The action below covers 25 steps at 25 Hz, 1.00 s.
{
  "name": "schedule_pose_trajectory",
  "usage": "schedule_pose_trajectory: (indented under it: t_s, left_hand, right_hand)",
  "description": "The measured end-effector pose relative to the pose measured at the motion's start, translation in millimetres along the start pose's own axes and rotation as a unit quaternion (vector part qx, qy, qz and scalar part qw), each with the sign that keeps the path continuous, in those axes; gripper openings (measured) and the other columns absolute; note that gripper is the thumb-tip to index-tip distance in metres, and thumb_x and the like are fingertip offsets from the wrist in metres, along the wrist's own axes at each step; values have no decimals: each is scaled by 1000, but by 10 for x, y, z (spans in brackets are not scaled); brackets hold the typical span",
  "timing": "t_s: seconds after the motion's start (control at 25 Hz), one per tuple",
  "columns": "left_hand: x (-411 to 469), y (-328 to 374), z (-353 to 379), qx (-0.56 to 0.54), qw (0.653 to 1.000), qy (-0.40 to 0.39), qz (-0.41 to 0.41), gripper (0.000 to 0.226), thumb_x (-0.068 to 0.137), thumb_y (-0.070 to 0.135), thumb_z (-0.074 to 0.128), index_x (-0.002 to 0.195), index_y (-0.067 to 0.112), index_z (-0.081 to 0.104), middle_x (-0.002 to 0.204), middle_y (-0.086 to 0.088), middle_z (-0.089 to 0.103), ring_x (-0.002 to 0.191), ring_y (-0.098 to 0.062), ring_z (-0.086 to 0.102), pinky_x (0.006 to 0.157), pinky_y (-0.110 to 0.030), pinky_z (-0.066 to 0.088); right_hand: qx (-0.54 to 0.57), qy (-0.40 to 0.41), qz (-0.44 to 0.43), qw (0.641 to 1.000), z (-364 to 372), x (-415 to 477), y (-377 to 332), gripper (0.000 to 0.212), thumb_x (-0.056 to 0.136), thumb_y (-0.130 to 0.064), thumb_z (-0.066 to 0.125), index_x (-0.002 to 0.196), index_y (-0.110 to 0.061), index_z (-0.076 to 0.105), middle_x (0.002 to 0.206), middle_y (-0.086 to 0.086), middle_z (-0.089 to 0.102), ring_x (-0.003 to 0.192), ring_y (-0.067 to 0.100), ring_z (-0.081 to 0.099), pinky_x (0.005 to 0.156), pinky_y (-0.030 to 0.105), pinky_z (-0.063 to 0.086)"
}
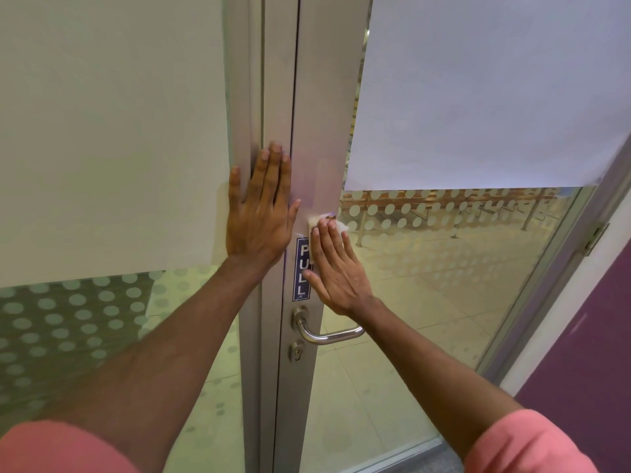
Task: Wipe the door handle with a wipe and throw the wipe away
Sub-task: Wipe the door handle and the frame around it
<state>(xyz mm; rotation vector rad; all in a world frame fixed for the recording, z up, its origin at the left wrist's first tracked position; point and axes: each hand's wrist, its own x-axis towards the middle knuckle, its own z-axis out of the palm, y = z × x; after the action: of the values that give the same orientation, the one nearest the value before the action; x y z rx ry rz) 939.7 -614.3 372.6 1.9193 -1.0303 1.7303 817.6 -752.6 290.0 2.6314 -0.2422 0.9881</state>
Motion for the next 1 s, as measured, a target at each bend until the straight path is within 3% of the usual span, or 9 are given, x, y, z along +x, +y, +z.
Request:
schedule_pose_trajectory:
  t_s: [0.16,0.28,0.52,0.6,0.84,1.0]
  left_hand:
    - [2,3,-7,6,1000,-4,1,67,105,46,17,154,7,-4,162,-12,5,150,-25,7,119,-46,-11]
    - [2,5,-20,9,1000,-10,0,66,105,46,16,155,7,-2,162,-12,5,150,-25,6,120,-47,-10]
    - [19,-1,-28,1,1000,-10,2,66,105,46,16,154,7,-5,162,-13,9,151,-23,2,121,-47,-10]
    - [23,-16,-34,3,1000,-13,3,66,105,46,14,154,7,-6,162,-13,9,151,-24,3,121,-47,-9]
    - [21,-4,-49,-2,1000,-6,6,68,104,45,21,154,6,-4,161,-13,8,149,-26,10,120,-47,-6]
    - [13,-4,-48,-5,1000,-8,7,68,104,46,20,154,6,-3,162,-14,10,149,-26,11,120,-48,-4]
  right_hand:
    - [-9,-71,-43,996,185,-402,-77,78,99,-57,13,151,-5,-11,160,14,-22,150,25,-12,123,37,-7]
    - [-4,-96,-13,995,256,-527,-189,83,98,-60,16,152,-5,-12,160,15,-21,151,26,-9,121,37,-5]
    - [14,18,42,999,-81,159,-66,81,98,-58,18,152,-3,-8,161,17,-16,151,30,-5,123,38,-5]
    - [18,14,35,999,-80,201,-62,82,98,-58,19,151,-1,-8,160,18,-14,151,31,-5,123,38,-6]
    - [-70,-94,-116,986,171,-545,125,77,99,-59,18,154,-9,3,162,10,-11,150,20,-12,122,34,-8]
    - [-69,-49,-73,994,32,-287,164,75,98,-59,13,153,-9,-2,162,9,-16,150,20,-12,122,35,-6]
